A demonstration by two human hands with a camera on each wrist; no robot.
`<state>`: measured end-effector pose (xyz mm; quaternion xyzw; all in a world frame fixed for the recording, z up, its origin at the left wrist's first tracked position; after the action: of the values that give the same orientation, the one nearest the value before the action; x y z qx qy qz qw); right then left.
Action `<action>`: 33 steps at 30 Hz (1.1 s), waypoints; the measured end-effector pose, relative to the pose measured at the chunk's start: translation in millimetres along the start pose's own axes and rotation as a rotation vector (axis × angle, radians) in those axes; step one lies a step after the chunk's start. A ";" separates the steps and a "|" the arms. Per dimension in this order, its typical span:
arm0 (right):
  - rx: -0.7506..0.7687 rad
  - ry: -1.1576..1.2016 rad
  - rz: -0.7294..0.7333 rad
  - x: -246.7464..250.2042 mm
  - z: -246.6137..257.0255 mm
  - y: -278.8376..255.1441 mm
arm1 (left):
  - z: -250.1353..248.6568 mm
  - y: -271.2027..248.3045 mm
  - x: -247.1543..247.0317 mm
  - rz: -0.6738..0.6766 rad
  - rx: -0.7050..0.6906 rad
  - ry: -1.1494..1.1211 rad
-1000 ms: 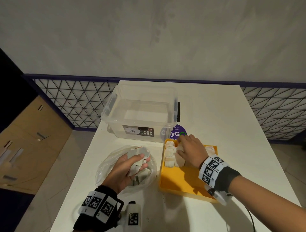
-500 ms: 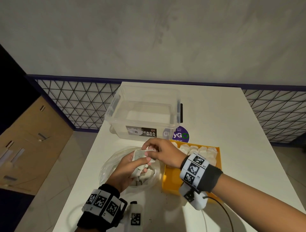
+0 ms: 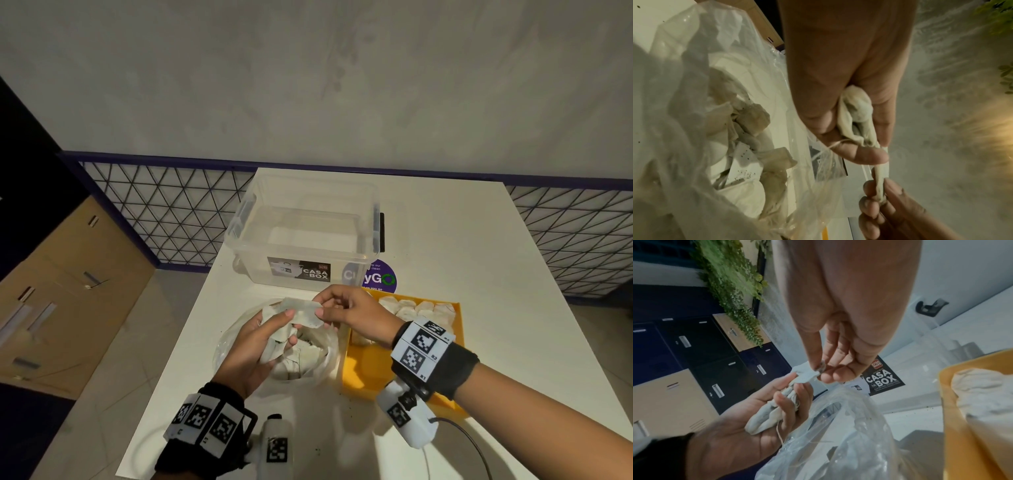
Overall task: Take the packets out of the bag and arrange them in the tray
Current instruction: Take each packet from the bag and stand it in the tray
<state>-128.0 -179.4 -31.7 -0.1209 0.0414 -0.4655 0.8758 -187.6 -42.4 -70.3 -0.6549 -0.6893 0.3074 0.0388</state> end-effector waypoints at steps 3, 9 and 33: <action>-0.036 0.108 0.021 -1.9 -1.4 -3.0 | 1.1 0.2 1.5 0.002 -0.012 -0.069; 0.063 0.005 -0.084 2.5 15.3 -2.1 | 2.2 -3.3 9.1 -0.029 -0.012 -0.041; 0.062 -0.467 -0.067 27.0 35.9 -15.0 | 0.8 -5.7 -1.9 -0.028 -0.002 -0.006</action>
<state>-118.3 -203.5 7.8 -0.1998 -0.1804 -0.4550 0.8488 -192.7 -44.2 -67.6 -0.6445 -0.6988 0.3078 0.0403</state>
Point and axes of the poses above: each hand's wrist, its own y-axis towards the middle knuckle, its own x-axis out of the back of the hand, z = x × y, the point moved 7 cm from there along y, towards the middle knuckle, and after that the axes turned 5 degrees about y, right-handed, at the moved point
